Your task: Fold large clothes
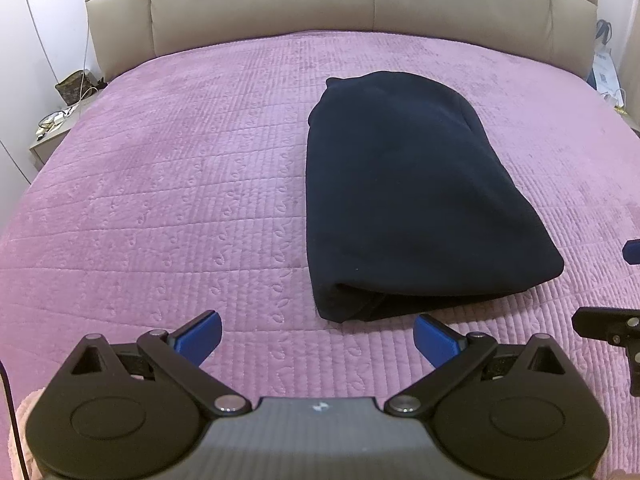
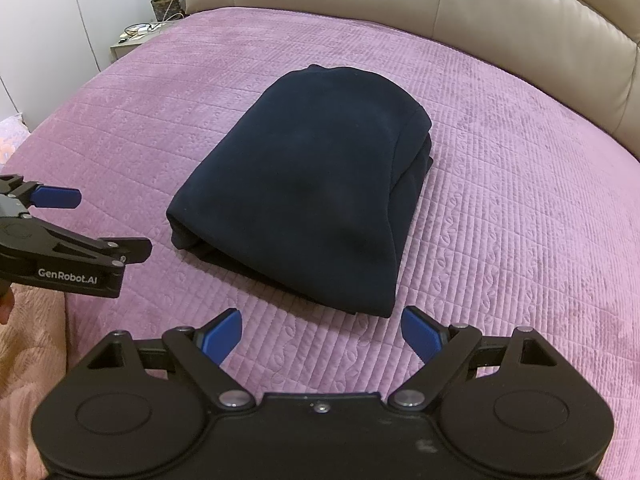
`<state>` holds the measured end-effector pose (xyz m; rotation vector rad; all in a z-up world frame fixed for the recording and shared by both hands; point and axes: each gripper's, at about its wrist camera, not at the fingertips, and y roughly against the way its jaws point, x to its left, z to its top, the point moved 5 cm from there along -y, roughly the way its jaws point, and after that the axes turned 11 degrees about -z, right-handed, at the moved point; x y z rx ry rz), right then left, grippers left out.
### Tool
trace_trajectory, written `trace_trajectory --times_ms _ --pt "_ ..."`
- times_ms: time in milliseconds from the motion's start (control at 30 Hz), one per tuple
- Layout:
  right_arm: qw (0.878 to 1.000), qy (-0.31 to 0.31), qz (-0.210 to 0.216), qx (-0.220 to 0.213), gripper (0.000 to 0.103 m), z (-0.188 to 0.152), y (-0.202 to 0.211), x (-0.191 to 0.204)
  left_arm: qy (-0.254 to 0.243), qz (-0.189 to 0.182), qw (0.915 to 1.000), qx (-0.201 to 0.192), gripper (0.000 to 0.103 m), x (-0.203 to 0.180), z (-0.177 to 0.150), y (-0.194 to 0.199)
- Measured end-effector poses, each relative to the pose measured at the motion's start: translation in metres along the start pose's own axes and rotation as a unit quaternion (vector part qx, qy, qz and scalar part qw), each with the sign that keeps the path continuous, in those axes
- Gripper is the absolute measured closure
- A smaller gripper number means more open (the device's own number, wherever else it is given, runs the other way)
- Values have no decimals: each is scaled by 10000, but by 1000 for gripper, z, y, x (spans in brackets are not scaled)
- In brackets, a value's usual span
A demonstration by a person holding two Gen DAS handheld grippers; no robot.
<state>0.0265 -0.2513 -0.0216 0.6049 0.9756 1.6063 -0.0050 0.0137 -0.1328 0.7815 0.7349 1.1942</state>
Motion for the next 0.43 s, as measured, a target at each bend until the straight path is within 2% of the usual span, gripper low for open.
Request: trace_trajectory --times_ms 433 --pt "10000 49 32 26 2 0 -1 1 -10 -16 10000 80 0 0 -3 -4"
